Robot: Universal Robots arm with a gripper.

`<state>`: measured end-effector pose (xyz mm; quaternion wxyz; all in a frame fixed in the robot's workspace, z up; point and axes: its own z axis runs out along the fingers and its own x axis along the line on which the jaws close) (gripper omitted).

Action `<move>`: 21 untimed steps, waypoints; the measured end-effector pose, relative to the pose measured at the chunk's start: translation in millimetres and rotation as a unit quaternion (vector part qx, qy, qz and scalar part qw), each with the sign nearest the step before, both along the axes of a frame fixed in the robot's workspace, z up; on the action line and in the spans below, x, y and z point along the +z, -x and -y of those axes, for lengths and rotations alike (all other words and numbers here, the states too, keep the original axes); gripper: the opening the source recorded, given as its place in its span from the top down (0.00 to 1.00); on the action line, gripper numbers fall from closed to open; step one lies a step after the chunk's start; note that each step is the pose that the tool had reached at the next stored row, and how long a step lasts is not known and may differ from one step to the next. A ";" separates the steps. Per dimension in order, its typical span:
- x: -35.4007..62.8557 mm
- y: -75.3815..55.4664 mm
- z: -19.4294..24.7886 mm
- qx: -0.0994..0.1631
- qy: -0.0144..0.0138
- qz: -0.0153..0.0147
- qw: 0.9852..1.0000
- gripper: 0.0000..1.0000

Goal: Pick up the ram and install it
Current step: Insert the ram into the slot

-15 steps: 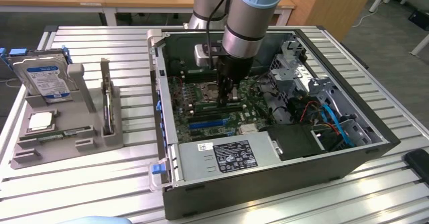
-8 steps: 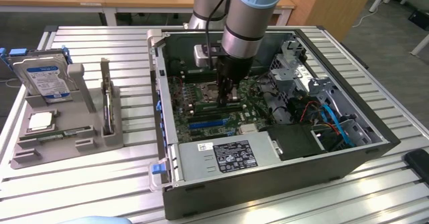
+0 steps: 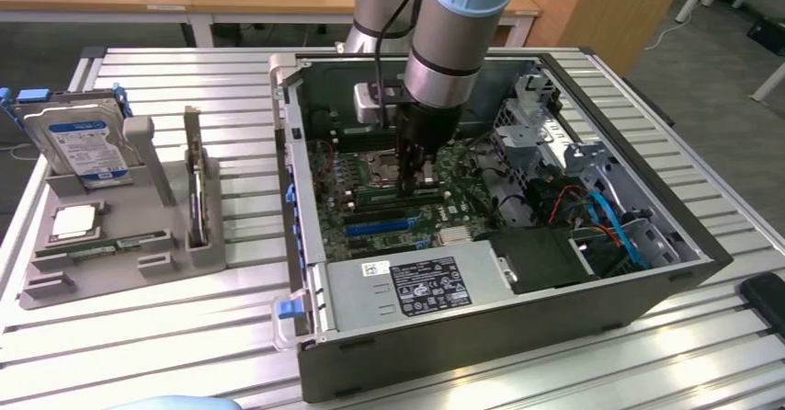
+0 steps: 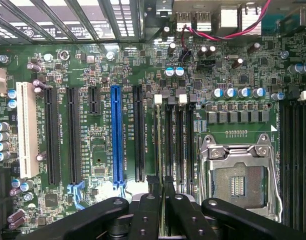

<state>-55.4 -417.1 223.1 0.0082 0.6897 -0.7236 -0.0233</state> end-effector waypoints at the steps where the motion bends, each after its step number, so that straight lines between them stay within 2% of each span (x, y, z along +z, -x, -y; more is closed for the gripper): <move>1: -0.1 0.0 0.0 0.000 0.000 0.000 1.000 0.87; 21: -4.7 -0.1 -1.5 0.000 0.000 0.000 1.000 0.87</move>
